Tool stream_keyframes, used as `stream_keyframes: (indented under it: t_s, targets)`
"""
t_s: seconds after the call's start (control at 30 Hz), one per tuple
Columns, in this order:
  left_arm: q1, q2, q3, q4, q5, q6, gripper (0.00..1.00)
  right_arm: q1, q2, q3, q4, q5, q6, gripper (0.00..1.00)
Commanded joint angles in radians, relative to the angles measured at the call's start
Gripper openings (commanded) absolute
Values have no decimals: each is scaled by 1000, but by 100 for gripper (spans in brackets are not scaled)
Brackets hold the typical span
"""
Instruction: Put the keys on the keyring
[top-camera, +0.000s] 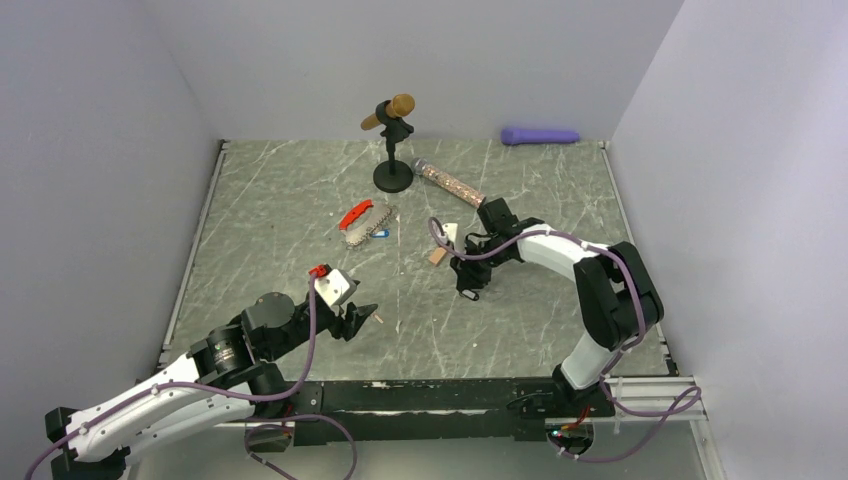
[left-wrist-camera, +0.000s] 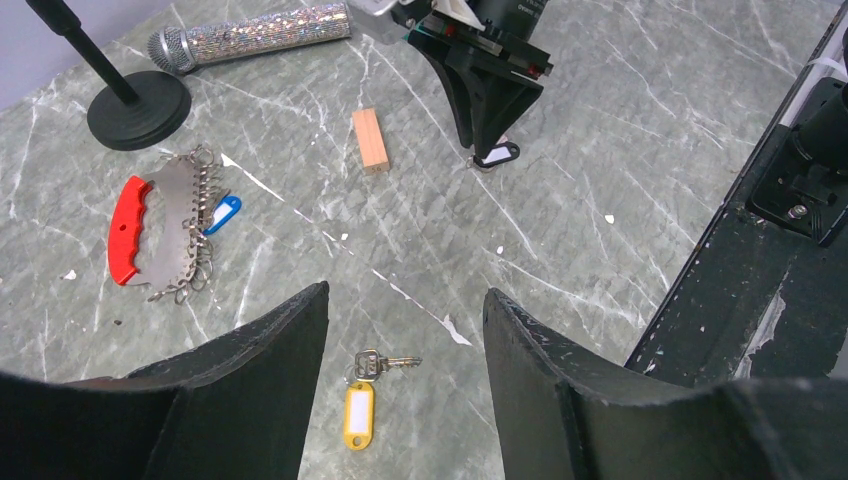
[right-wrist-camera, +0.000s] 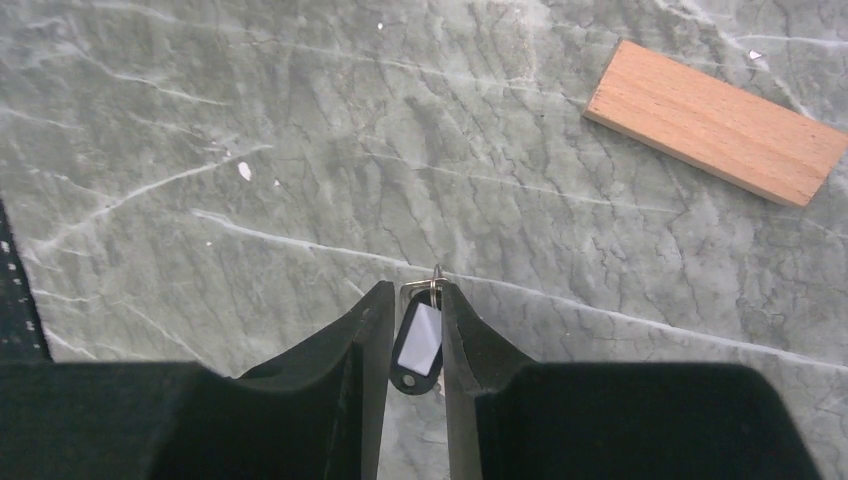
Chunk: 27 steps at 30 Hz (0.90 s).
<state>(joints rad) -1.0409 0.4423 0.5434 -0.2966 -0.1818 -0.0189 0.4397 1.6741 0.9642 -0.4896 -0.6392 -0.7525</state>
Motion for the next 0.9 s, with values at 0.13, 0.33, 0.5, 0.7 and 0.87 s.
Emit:
stream_keyframes:
  t_s: [0.13, 0.33, 0.5, 0.7, 0.87]
  targets:
    - [4, 4, -6, 39, -21, -3, 63, -53, -48, 41, -32, -156, 33, 30]
    - [14, 37, -3, 32, -54, -30, 73, -74, -53, 76, -95, -209, 4, 38]
    - [212, 113, 31, 20, 54, -93, 90, -127, -59, 181, -240, -294, -29, 51]
    - [547, 301, 106, 55, 365, -167, 94, -255, -197, 140, -228, -408, -8, 56]
    - [724, 521, 233, 52, 589, -178, 99, -357, -336, 66, -113, -454, 71, 64]
